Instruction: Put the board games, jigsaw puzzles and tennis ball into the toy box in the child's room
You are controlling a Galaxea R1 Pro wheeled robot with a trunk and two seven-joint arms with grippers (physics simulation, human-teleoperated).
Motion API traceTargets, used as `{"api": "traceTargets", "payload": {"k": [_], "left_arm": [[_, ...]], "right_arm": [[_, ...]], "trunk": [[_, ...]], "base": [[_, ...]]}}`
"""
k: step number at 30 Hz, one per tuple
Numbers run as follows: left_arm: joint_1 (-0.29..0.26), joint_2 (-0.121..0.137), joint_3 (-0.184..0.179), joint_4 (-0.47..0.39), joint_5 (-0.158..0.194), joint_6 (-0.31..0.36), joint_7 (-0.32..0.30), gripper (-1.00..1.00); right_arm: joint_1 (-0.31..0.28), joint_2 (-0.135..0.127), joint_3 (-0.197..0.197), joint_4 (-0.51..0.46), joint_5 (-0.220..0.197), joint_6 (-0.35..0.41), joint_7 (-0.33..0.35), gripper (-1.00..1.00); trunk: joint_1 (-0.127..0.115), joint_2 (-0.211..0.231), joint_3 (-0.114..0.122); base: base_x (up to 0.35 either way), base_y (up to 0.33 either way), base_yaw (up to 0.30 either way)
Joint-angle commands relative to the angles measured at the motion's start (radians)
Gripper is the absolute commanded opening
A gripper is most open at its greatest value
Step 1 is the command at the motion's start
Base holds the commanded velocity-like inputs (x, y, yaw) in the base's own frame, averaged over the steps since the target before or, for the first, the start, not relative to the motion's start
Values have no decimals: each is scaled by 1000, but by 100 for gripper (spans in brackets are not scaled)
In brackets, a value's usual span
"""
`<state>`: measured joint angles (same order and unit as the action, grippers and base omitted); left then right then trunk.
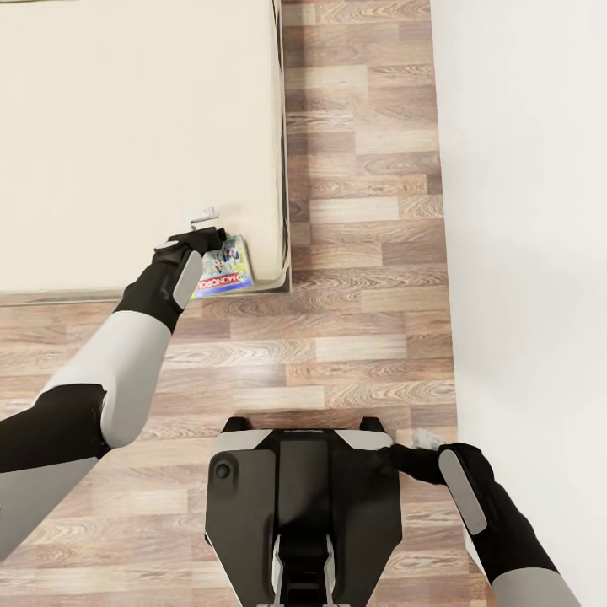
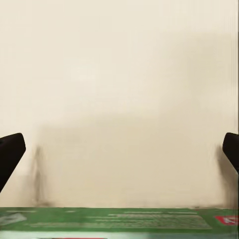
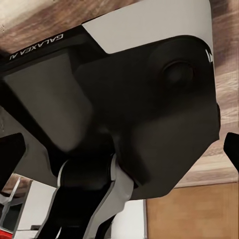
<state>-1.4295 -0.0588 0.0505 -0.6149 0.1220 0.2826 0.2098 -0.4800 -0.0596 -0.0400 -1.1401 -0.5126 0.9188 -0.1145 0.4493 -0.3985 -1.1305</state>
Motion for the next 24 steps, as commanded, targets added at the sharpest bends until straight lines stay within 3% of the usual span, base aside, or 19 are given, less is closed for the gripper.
{"api": "traceTargets", "payload": {"k": [1,24], "left_arm": [[1,-3,2,-7,10,6,4,100],[3,-9,2,0,5,-3,5,100]], "right_arm": [[-1,4,0,-1,-10,-2,-10,100],[-3,7,0,0,-10,-35,-13,100]], "trunk": [[1,-2,-1],[1,-2,-1]], "base": [[0,0,0],[0,0,0]]}}
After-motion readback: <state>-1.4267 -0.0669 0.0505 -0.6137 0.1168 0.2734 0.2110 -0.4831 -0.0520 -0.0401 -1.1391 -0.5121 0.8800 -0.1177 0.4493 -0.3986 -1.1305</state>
